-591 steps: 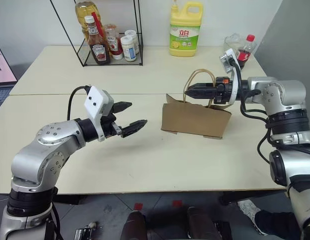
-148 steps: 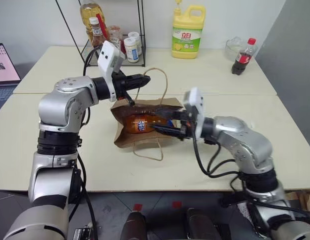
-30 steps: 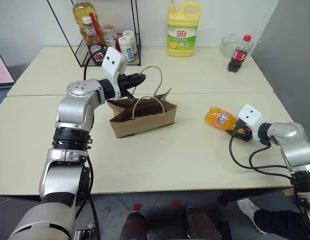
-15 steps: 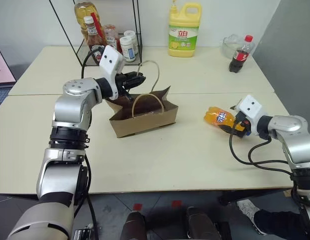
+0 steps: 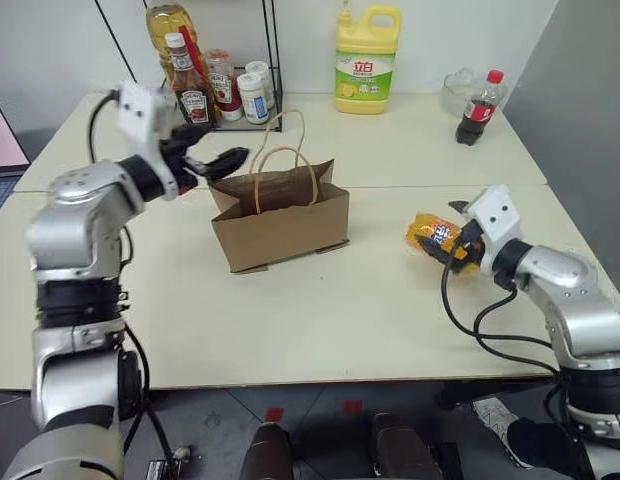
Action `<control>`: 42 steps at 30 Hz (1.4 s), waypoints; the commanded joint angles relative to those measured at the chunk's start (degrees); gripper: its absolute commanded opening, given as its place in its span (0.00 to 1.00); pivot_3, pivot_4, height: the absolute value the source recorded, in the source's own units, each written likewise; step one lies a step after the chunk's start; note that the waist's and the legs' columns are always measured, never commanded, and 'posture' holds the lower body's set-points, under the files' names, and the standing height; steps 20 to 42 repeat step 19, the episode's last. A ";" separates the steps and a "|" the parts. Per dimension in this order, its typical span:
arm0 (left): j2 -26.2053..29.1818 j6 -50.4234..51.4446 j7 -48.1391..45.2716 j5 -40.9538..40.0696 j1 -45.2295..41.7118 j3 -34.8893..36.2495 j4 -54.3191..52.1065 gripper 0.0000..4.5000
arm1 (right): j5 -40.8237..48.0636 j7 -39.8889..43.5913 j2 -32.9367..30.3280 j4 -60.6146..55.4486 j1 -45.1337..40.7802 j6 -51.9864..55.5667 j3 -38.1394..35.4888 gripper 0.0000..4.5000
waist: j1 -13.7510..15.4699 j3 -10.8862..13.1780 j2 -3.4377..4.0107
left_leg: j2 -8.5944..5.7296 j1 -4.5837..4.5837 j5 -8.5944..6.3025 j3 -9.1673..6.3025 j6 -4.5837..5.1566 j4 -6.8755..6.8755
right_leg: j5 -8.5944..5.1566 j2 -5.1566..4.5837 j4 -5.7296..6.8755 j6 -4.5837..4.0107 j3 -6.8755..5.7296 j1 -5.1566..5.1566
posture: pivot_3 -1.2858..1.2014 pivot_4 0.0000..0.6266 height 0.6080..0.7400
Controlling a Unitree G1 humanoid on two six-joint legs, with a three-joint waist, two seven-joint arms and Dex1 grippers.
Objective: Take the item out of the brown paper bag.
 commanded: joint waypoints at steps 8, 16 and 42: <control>-7.68 2.53 19.47 3.19 30.43 8.59 -26.09 1.00 | 1.02 -13.81 12.54 -13.01 11.40 2.54 -1.42 1.00 | 0.48 -0.08 -0.11 | 0.02 0.03 0.00 -0.01 -0.01 0.00 | 0.00 -0.01 0.04 0.00 0.01 0.04 | 0.52 0.24 1.00; -17.78 3.51 25.66 2.40 47.53 6.45 -38.36 1.00 | -1.16 -20.24 18.61 -16.54 20.72 2.75 2.64 1.00 | 1.46 -0.23 -0.23 | 0.02 0.15 -0.11 -0.01 0.18 0.01 | 0.00 0.00 0.12 0.00 0.03 0.08 | 0.52 0.24 1.00; -21.88 2.56 27.94 3.69 51.70 2.42 -40.10 1.00 | -1.13 -21.84 19.70 -16.31 23.55 2.17 1.96 1.00 | 1.48 -0.24 -0.25 | 0.02 0.17 -0.12 -0.01 0.18 0.01 | 0.00 -0.01 0.05 0.00 0.02 0.15 | 0.52 0.24 1.00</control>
